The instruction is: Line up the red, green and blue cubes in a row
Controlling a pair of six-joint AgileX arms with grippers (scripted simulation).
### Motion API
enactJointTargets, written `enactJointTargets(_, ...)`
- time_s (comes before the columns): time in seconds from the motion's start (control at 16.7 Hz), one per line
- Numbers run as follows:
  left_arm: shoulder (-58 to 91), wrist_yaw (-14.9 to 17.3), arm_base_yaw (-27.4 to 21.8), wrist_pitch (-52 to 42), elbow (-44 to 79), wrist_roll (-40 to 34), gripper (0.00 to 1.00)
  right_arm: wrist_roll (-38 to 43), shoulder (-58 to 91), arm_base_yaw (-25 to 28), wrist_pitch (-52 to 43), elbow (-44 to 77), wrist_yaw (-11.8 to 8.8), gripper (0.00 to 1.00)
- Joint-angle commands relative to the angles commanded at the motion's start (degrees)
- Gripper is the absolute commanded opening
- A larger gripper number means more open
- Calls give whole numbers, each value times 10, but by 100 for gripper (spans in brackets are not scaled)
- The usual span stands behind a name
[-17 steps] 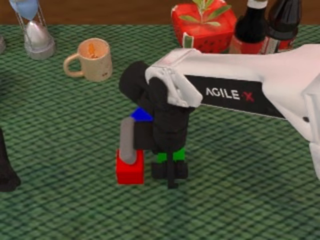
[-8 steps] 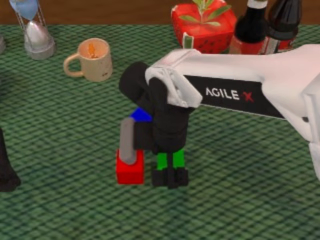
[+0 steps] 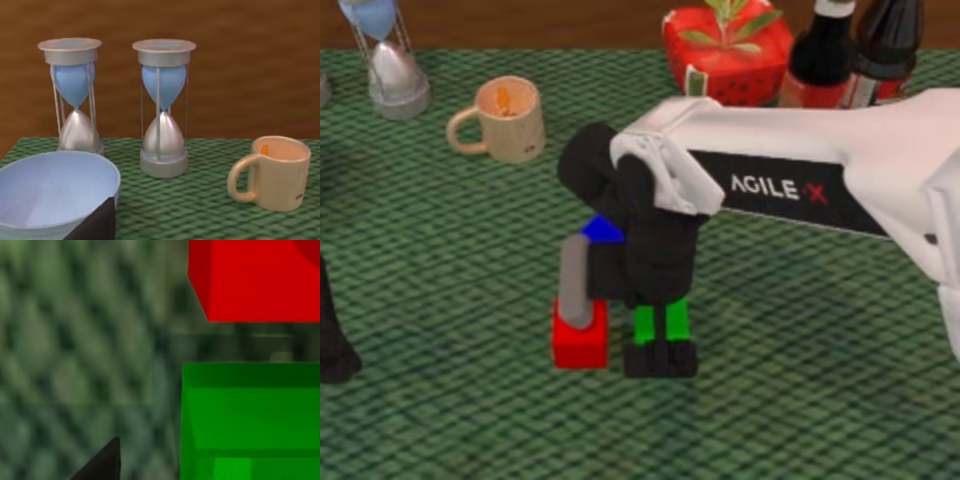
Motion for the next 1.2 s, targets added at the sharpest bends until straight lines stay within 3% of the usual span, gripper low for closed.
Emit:
enactJointTargets(0.54, 0, 0, 0, 0, 0, 0, 100, -2, -36, 4, -134, 98, 0, 100)
enactJointTargets(0.9, 5, 1, -2, -5, 6, 1, 100, 0, -39, -2, -129, 93, -1, 100)
enactJointTargets(1.2, 115, 12, -42, -106, 121, 20, 100, 40, -137, -49, -58, 9, -6, 100)
